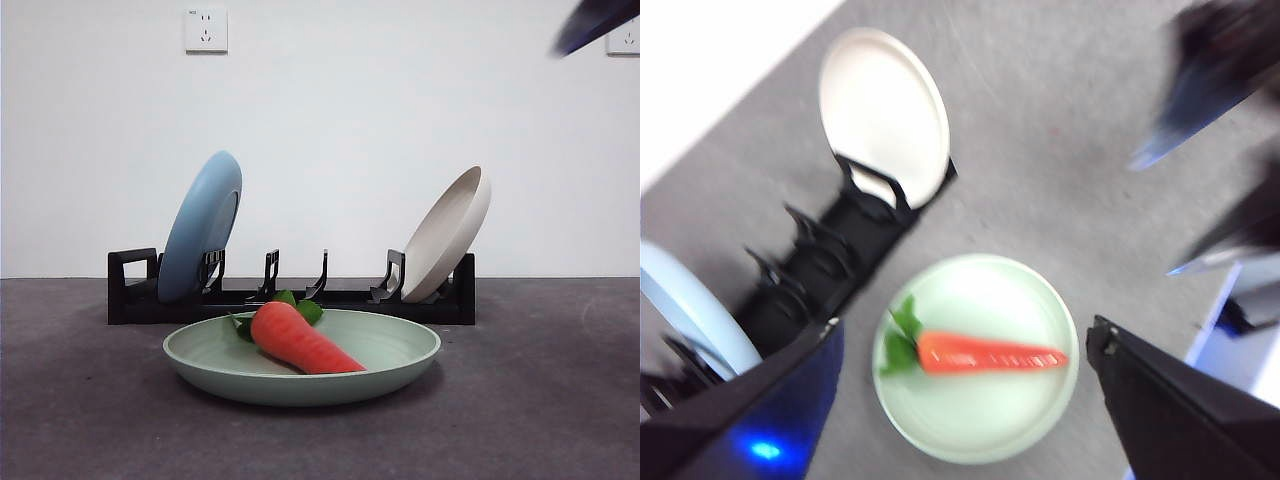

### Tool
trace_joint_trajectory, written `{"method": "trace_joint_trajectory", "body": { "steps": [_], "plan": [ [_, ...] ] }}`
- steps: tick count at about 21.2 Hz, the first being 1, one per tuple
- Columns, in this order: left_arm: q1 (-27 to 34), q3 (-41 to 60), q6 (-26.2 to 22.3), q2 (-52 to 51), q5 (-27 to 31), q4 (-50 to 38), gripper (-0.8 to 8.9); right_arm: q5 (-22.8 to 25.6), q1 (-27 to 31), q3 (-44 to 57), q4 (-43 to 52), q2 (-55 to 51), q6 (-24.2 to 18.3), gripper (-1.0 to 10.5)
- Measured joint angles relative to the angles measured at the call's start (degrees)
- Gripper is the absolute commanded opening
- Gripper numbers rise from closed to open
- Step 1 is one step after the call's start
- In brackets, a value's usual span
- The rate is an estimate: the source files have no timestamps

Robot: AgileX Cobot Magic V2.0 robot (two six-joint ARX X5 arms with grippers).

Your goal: Take the green plate from the plate rack,put the plate on the table,take the carrot from the table,put the carrot in the plate

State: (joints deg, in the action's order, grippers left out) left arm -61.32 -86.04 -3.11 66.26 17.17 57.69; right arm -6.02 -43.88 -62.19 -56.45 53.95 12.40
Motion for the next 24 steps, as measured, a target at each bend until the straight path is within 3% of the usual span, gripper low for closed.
{"method": "trace_joint_trajectory", "body": {
  "steps": [4, 5, 9, 10, 24],
  "plan": [
    [0.0, 0.0, 4.0, 0.0, -6.4, 3.9, 3.95, 0.0, 0.0, 0.0, -9.8, -3.9, 0.0, 4.3],
    [0.0, 0.0, 4.6, 0.0, -8.1, 4.7, 3.54, 0.0, 0.0, 0.0, -11.7, -4.1, 0.0, 4.1],
    [0.0, 0.0, 5.7, 0.0, -12.5, 7.6, 0.17, 0.0, 0.0, 0.0, -16.0, -4.1, -1.1, 0.3],
    [0.0, 0.0, 5.8, 0.0, -12.9, 8.2, -0.16, 0.0, 0.0, 0.0, -16.2, -4.1, -1.6, -0.2],
    [0.0, 0.0, 6.3, 0.0, -12.9, 9.8, -0.04, 0.1, 0.0, 0.0, -15.8, -4.1, -3.0, 0.0]
  ]
}}
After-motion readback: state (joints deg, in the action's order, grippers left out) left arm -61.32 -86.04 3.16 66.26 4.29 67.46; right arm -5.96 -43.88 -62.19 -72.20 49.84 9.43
